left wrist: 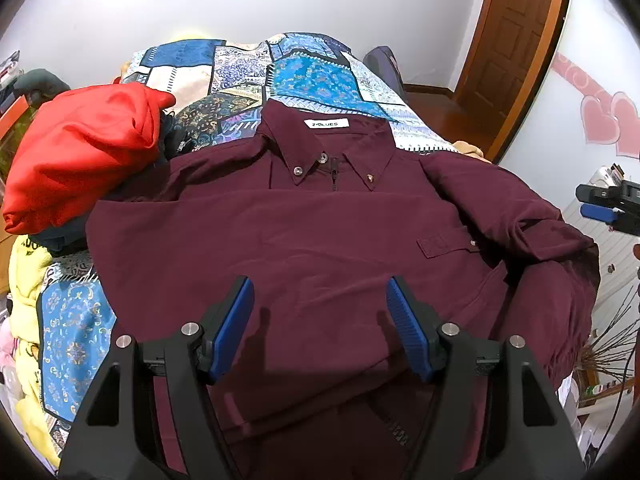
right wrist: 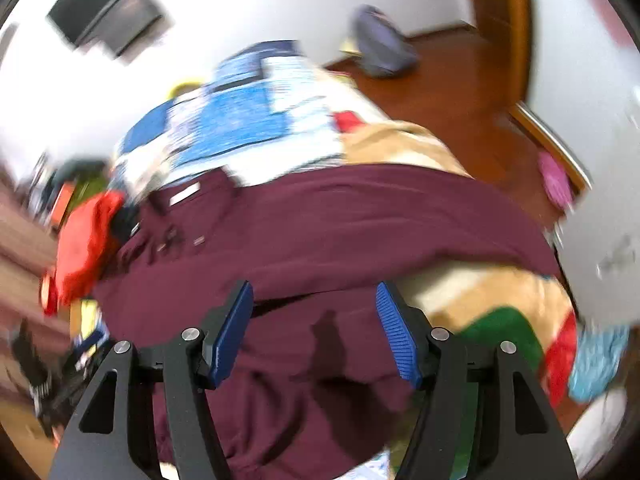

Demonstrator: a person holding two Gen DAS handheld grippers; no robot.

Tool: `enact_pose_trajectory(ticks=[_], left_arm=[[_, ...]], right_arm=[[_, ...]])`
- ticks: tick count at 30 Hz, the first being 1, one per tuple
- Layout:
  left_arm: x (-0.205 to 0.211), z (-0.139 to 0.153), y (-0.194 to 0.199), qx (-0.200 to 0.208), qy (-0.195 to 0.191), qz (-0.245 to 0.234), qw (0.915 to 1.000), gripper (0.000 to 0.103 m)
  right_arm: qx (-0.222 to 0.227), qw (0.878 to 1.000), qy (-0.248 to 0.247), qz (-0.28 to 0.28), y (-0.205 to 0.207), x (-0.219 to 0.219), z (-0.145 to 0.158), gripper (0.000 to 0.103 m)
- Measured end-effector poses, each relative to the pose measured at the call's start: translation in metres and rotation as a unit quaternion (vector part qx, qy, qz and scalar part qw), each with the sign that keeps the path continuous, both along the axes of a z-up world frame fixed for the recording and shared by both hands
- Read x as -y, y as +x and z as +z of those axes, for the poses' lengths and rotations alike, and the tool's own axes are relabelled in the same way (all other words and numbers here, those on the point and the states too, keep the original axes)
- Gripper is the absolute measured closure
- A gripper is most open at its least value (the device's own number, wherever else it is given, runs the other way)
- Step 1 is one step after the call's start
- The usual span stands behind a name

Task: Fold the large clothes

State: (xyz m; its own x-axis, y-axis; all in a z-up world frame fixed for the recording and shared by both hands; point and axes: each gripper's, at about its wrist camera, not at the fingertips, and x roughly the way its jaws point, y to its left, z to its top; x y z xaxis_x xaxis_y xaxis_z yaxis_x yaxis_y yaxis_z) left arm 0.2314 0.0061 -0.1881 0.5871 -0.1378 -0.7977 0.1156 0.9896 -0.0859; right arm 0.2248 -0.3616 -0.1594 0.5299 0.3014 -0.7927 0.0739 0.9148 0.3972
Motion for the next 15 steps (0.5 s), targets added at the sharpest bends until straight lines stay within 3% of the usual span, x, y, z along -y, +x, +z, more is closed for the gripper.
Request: enact_pose_trajectory(ticks=[5,10,12,15], left_arm=[[0.001,-0.003,0.003,-0.004,0.002,0.003,1.0,0.035],[0.002,-0.005,0.008,-0.007,0.001,0.003,1.0,0.035],[0.004,-0.006,0.008,-0.007,0.004,-0.001,1.0,0.035],[0.007,-0.007,0.009,-0.007,0.007,-0.006,0.9999,0.035]], right_arm=[[-0.032,0.997,0.038,-0.059,0.013,0.03,-0.031,0.043],[-0.07,0.986,0.098,-0.111,0.022,0.057,-0.063,0.043],[-0.072,0.981,0.122,-0.132,0.026,0.063,-0.072,0.043],[-0.062,0.979,0.117,-0.154,0.033,0.068,-0.073,0.043]])
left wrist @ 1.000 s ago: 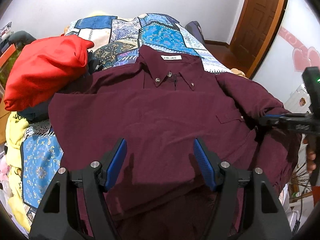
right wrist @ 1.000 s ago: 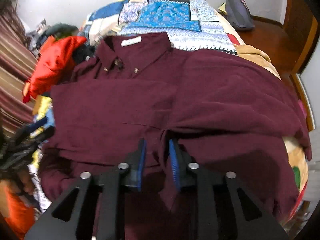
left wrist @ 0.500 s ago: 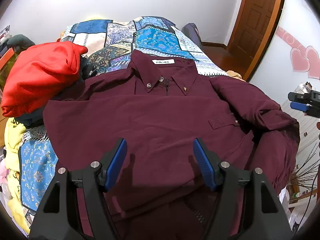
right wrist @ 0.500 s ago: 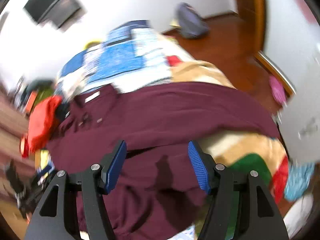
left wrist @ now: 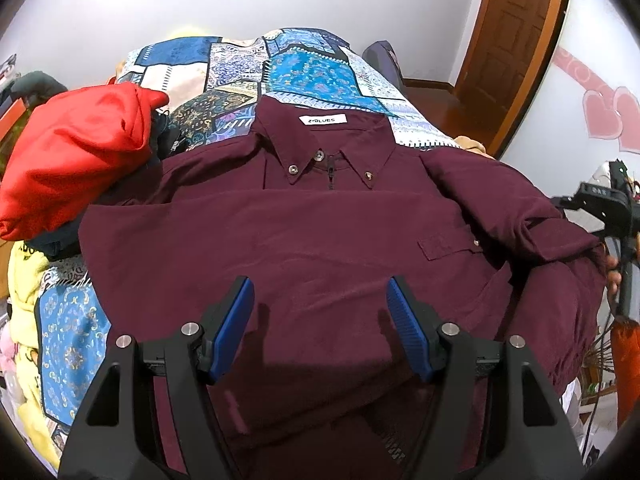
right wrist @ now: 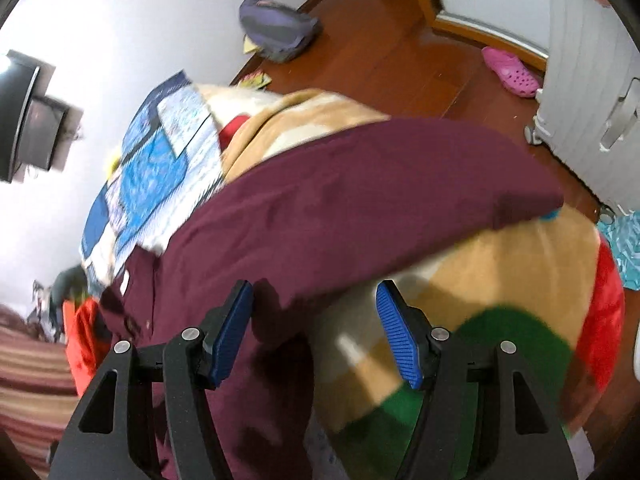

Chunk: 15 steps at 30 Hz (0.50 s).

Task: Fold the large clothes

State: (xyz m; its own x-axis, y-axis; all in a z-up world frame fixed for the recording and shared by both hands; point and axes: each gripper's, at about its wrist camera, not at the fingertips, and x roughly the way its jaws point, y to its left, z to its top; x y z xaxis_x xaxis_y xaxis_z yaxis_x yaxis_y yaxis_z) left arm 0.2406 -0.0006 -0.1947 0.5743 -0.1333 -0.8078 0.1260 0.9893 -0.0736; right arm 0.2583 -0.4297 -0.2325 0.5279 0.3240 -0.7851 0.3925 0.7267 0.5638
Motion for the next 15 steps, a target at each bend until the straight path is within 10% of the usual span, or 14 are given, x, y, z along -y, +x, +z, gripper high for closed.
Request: enact_pose_trajectory(ticks=[7,12,15], left_arm=[[-0.001,0.0,0.004,0.001,-0.004,0.007,1.0,0.035],[-0.008,0.002,0.004,0.005,-0.003,0.016,0.9999,0.035],[-0.011,0.006,0.001,0.013,-0.002,0.018,0.9997,0.035]], right_arm=[[0.006,1.0,-0.011,0.005,0.02,0.002,0.001,0.047],[0.026,0.998,-0.056,0.019,0.021,0.002,0.016,0.085],[0.04,0.994,-0.1,0.029,0.016,-0.002,0.037,0.089]])
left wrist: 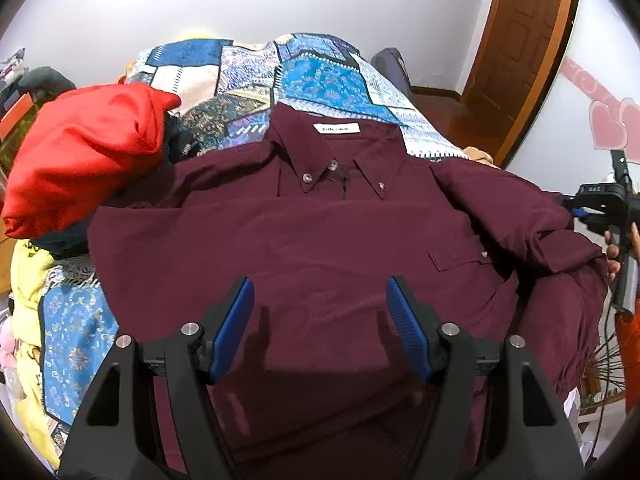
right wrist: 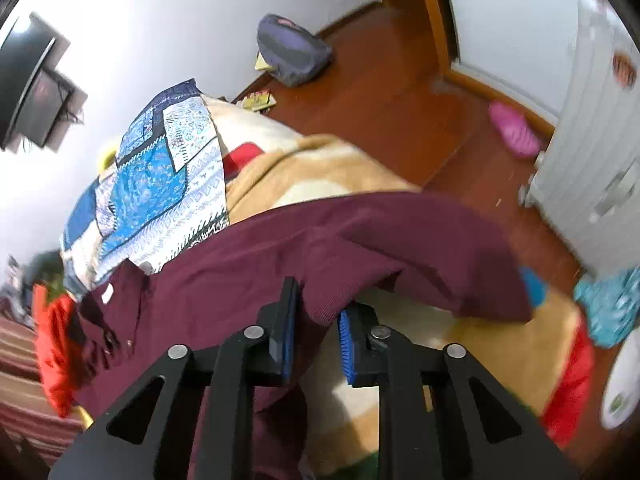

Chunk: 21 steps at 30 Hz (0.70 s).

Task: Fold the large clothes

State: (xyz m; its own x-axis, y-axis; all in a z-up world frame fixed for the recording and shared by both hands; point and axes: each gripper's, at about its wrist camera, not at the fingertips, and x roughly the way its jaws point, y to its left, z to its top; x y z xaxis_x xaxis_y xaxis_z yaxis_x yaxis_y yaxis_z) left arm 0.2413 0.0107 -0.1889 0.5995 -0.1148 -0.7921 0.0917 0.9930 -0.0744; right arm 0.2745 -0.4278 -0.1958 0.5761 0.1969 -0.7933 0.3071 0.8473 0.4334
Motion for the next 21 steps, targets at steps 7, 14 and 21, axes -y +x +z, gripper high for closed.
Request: enact_pose_trajectory(ticks=[7,14,21], left_arm=[[-0.011,0.013,-0.012,0.021,-0.008,0.004,0.9998,0.035],[-0.035,0.026,-0.03,0.044,-0.021,0.022,0.9985,0.035],[-0.076,0.027,-0.05,0.051,-0.044,0.059,0.996,0.035]], right_arm=[[0.081,0.995,-0.036,0.034,-0.012,-0.032,0.069,0.092],[0.165,0.978,-0.044,0.121,-0.027,-0.11,0.141,0.093],[0.192,0.949,-0.055,0.243,-0.037,-0.223,0.171,0.093]])
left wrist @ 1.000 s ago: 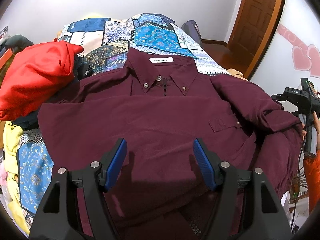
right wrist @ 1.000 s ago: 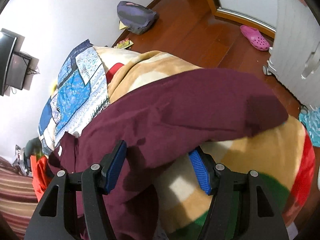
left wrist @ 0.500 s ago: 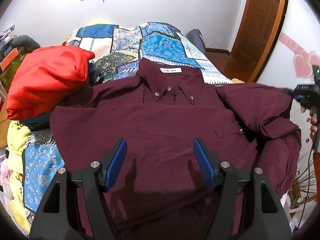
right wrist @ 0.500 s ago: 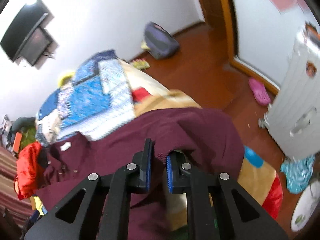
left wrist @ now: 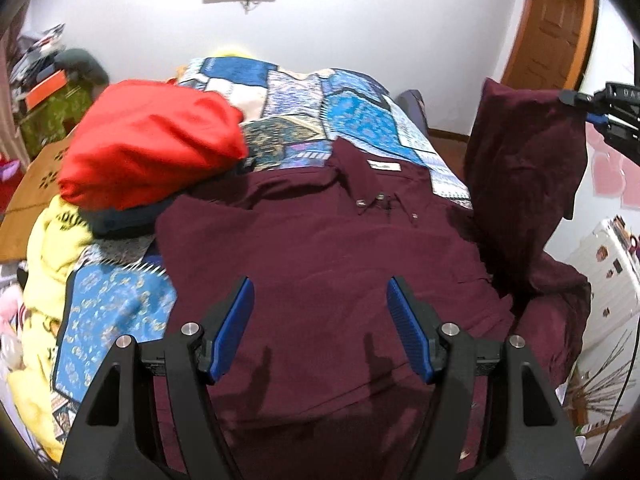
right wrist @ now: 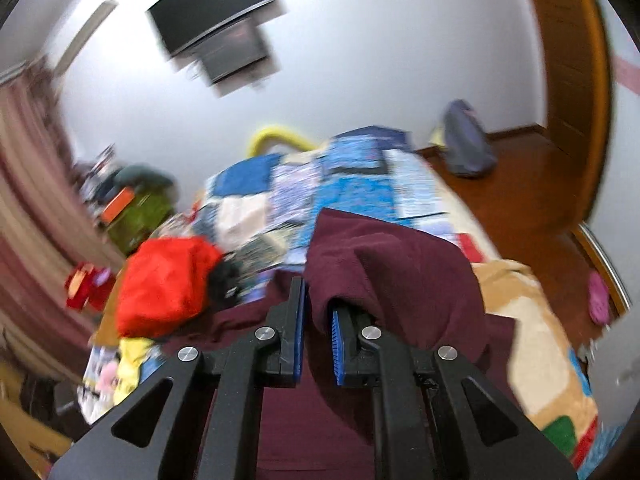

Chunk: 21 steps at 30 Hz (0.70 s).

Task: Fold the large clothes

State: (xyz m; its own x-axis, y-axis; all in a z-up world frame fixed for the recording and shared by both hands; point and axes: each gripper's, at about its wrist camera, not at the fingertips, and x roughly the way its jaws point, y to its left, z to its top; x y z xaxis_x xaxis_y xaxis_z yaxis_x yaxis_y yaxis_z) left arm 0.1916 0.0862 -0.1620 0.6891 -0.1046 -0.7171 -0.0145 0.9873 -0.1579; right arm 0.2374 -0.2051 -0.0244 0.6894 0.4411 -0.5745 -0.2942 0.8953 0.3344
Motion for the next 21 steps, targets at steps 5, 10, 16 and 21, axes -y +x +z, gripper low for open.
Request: enact_pose_trajectory(ticks=[5,10,16,21], left_arm=[[-0.03,-0.003,-0.018,0.001,-0.001,0.03,0.9995,0.035],[-0.06,-0.013,-0.038,-0.009,-0.005,0.059,0.9982,0.035],[-0.081,-0.028,-0.049,-0.031,-0.011,0.084,0.9959,0.035],[-0.077,-0.029,-0.048,-0.037,-0.006,0.082,0.9959,0.035]], right_arm=[[-0.03,0.997,-0.031,0.071,-0.004,-0.069,-0.031,0.093],[-0.118,0.98,-0.085,0.137,-0.006,-0.127,-0.108,0.093],[-0.187,0.958,-0.13,0.174,-0.012,-0.155,-0.169,0.089],[-0.18,0.949,-0.165,0.2,-0.027,-0.158,-0.159,0.075]])
